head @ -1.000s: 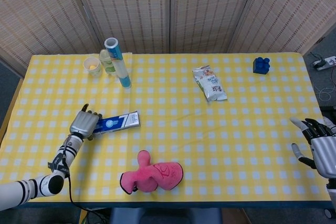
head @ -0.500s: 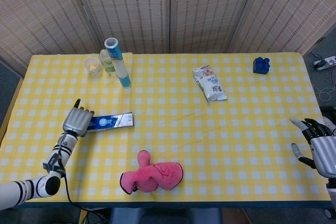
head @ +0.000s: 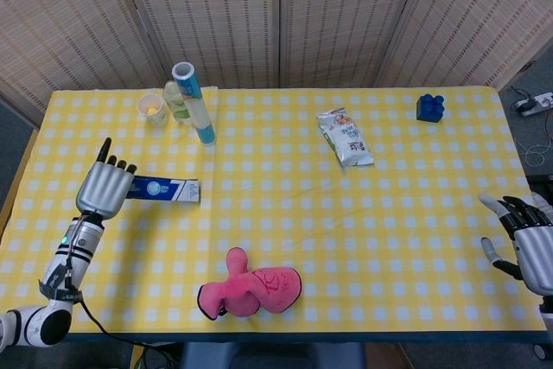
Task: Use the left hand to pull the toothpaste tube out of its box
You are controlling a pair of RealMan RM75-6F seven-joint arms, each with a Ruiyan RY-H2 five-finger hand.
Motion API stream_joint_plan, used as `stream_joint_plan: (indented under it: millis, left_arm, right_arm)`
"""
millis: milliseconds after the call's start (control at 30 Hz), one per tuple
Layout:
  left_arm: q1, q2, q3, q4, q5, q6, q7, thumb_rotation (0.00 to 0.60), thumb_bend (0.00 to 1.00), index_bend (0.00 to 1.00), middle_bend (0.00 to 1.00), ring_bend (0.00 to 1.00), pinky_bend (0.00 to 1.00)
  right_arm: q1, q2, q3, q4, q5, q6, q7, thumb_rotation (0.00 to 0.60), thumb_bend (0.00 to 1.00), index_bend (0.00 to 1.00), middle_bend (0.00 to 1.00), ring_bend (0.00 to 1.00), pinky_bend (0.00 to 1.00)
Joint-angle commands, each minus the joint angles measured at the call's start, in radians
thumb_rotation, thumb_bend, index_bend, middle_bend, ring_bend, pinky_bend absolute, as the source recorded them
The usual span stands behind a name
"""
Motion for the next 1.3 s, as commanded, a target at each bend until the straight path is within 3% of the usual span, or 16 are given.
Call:
stream_joint_plan:
  millis: [33, 367, 633, 867, 1300]
  left_arm:
    - [0.018, 0.039, -0.008, -0.041, 0.032, 0.030, -0.002, 0.600, 0.22, 0.42, 0.42, 0.32, 0.00]
    - [0.077, 0.152, -0.026, -0.114, 0.111, 0.089, -0.061, 0.600, 0.22, 0.42, 0.42, 0.31, 0.00]
    - [0.149, 0.220, -0.032, -0.104, 0.148, 0.126, -0.137, 0.600, 0.22, 0.42, 0.42, 0.31, 0.00]
    - [0.203, 0.249, -0.041, -0.076, 0.174, 0.138, -0.207, 0.600, 0.22, 0.42, 0.42, 0.31, 0.00]
    - [0.235, 0.231, -0.079, -0.068, 0.356, 0.118, -0.405, 0.600, 0.22, 0.42, 0.42, 0.31, 0.00]
  right_arm:
    - [-0.002, 0.000, -0.001, 0.003, -0.001, 0.002, 0.005, 0.600, 0.37, 0.18, 0.28, 0.17, 0.24]
    - [-0.001, 0.000, 0.000, 0.006, -0.011, 0.010, 0.010, 0.600, 0.37, 0.18, 0.28, 0.17, 0.24]
    - [0.012, 0.007, 0.002, 0.001, -0.020, -0.002, 0.011, 0.600, 0.37, 0.18, 0.28, 0.17, 0.24]
    - [0.023, 0.004, 0.002, -0.007, -0.024, -0.016, -0.001, 0.600, 0.37, 0.18, 0.28, 0.17, 0.24]
    - [0.021, 0.003, -0.003, -0.021, -0.027, -0.012, -0.020, 0.600, 0.37, 0.18, 0.28, 0.17, 0.24]
